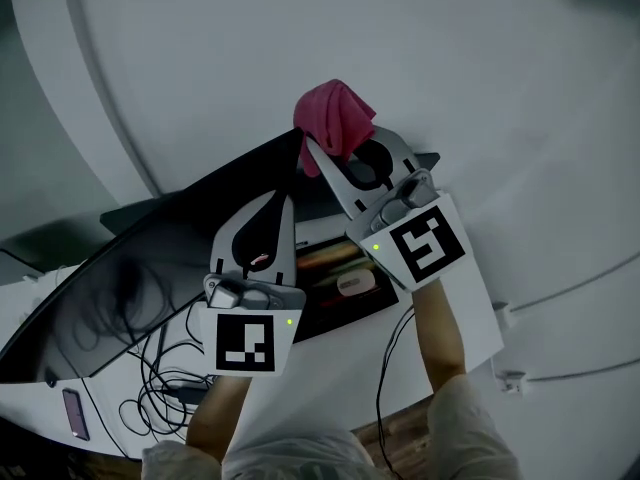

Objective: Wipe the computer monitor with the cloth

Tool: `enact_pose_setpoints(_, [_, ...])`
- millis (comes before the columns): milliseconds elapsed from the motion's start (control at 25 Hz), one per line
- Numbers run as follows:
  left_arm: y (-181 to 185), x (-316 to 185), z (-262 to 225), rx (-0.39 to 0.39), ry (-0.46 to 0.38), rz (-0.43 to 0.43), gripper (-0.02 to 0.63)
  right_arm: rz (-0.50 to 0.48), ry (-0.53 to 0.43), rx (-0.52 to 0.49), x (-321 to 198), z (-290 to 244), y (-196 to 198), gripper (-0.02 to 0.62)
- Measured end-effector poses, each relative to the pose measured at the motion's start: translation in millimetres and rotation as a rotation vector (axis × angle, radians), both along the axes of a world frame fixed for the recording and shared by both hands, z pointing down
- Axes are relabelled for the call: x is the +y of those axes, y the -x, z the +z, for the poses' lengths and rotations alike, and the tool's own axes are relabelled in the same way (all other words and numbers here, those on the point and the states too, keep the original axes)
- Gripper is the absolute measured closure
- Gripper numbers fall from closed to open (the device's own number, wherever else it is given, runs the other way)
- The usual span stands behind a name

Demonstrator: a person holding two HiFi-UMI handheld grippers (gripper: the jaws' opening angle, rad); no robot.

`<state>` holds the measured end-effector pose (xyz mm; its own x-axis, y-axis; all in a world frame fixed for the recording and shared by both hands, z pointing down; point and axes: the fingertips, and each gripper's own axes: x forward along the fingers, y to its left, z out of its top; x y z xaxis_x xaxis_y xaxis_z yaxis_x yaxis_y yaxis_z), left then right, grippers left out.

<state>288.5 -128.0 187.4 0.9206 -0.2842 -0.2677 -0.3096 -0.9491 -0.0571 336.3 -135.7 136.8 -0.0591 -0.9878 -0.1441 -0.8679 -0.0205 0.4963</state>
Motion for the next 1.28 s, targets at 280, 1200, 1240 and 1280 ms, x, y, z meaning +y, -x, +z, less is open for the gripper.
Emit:
enact_pose_setpoints(280, [-5, 0, 14, -0.02, 0.022, 0.002, 0.591, -0.028, 0.007, -0.034, -1, 7, -2, 0.541])
enact_pose_setpoints(1200, [-11, -15, 136, -0.161, 0.144, -0.071, 0.591, -0.022, 0.309, -0.28, -26, 237, -24, 0.541])
enact_pose_setpoints(1240, [-12, -14, 141, -0.164, 0.15, -0.069, 0.591, -0.021, 0.328, -0.293, -28, 252, -24, 0.541])
enact_pose_setpoints(1280, [-12, -13, 145, -0.168, 0.155, -0.067, 0.591, -0.019, 0.346, -0.312, -29, 267, -24, 0.541])
